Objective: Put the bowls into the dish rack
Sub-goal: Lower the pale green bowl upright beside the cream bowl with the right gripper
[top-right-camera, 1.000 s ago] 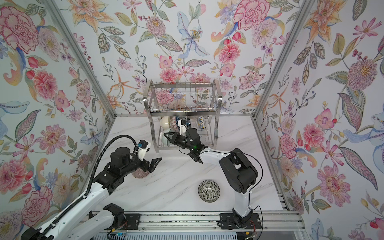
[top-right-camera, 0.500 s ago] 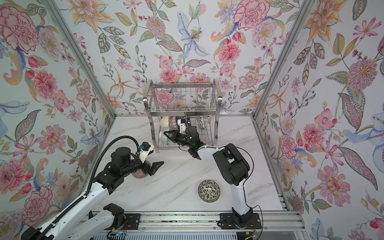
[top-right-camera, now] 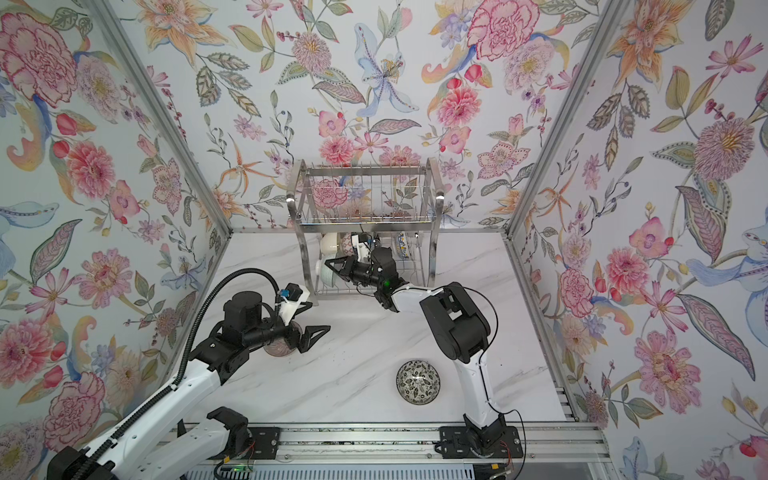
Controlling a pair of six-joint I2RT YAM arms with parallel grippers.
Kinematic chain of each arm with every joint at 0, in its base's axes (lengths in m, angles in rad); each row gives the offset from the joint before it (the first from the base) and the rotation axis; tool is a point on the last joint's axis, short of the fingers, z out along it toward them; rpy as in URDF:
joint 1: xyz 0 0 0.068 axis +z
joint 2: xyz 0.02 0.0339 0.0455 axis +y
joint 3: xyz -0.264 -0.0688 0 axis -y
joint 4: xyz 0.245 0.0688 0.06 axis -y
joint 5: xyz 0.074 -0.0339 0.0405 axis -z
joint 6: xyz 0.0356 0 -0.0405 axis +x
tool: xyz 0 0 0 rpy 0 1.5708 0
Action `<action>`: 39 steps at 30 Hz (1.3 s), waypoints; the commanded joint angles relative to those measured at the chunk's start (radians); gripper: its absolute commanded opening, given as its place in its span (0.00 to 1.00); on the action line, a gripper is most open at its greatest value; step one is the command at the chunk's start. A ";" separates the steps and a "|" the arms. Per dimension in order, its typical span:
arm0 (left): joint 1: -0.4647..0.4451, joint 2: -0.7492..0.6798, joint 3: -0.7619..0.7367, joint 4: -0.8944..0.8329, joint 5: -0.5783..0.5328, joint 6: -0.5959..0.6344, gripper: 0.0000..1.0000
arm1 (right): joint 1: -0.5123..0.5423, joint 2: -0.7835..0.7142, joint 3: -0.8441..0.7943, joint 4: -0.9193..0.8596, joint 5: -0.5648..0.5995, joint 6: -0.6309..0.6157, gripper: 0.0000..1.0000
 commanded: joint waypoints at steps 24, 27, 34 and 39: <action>0.124 -0.009 0.048 0.031 -0.052 -0.076 0.99 | -0.015 0.123 0.147 0.078 -0.088 0.074 0.00; 0.124 -0.011 0.046 0.031 -0.054 -0.076 0.99 | -0.014 0.136 0.160 0.075 -0.089 0.078 0.00; 0.124 -0.011 0.046 0.029 -0.057 -0.075 0.99 | -0.016 0.164 0.195 0.055 -0.095 0.075 0.00; 0.123 -0.014 0.046 0.027 -0.059 -0.073 0.99 | -0.016 0.178 0.207 0.050 -0.098 0.075 0.00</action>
